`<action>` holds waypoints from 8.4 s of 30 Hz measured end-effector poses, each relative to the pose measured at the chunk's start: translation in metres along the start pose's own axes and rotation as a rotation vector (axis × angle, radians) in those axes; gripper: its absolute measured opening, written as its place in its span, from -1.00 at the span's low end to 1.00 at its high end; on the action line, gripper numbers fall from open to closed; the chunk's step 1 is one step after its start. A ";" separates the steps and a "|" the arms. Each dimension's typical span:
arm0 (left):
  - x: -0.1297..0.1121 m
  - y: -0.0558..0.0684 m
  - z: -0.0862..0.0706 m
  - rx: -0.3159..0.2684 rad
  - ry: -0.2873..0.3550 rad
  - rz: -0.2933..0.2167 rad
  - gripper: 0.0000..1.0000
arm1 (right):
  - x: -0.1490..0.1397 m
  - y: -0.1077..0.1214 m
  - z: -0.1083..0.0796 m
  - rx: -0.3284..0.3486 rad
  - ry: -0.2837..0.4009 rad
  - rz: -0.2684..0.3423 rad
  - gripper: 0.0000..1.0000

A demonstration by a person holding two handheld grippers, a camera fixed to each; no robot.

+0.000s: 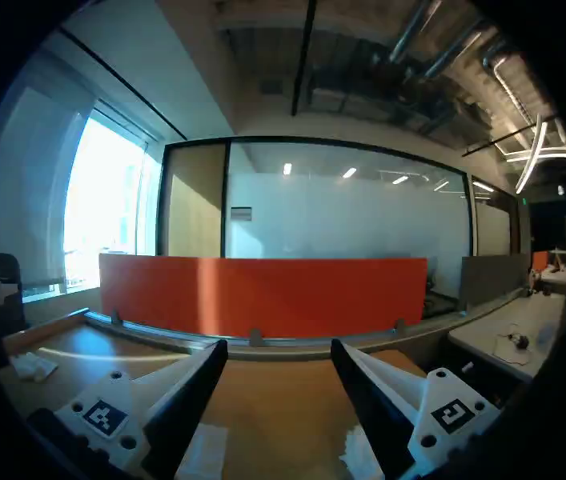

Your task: Fold towel

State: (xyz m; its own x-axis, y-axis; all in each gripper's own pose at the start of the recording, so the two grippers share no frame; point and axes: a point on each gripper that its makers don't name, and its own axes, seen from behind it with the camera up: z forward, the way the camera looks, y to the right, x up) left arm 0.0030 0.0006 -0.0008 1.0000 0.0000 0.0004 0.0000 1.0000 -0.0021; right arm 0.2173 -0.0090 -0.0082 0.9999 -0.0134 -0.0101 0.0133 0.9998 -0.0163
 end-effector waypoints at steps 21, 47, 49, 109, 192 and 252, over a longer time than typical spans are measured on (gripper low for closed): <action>0.013 0.072 -0.009 -0.336 -0.157 0.031 0.52 | 0.026 -0.052 -0.001 0.268 -0.102 -0.133 0.99; -0.088 0.118 -0.025 -0.584 -0.389 0.205 0.52 | -0.062 -0.112 -0.032 0.607 -0.410 -0.265 1.00; -0.100 0.119 -0.027 -0.587 -0.402 0.206 0.52 | -0.076 -0.112 -0.035 0.605 -0.426 -0.263 1.00; -0.368 0.144 -0.071 -0.686 -0.789 0.350 0.52 | -0.348 -0.099 -0.116 0.710 -0.824 -0.324 0.93; -0.228 0.140 -0.065 -0.508 -0.781 0.146 -0.80 | -0.199 -0.118 -0.089 0.702 -0.640 -0.202 -0.71; -0.222 0.161 -0.071 -0.515 -0.833 0.065 -0.80 | -0.180 -0.105 -0.070 0.703 -0.636 -0.236 -0.82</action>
State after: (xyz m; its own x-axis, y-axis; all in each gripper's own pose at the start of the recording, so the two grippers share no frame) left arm -0.2186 0.1615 -0.0717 0.6778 0.2542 0.6899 0.1429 0.8749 -0.4627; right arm 0.0356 -0.1127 -0.0750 0.7871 -0.4097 0.4611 0.0109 0.7566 0.6538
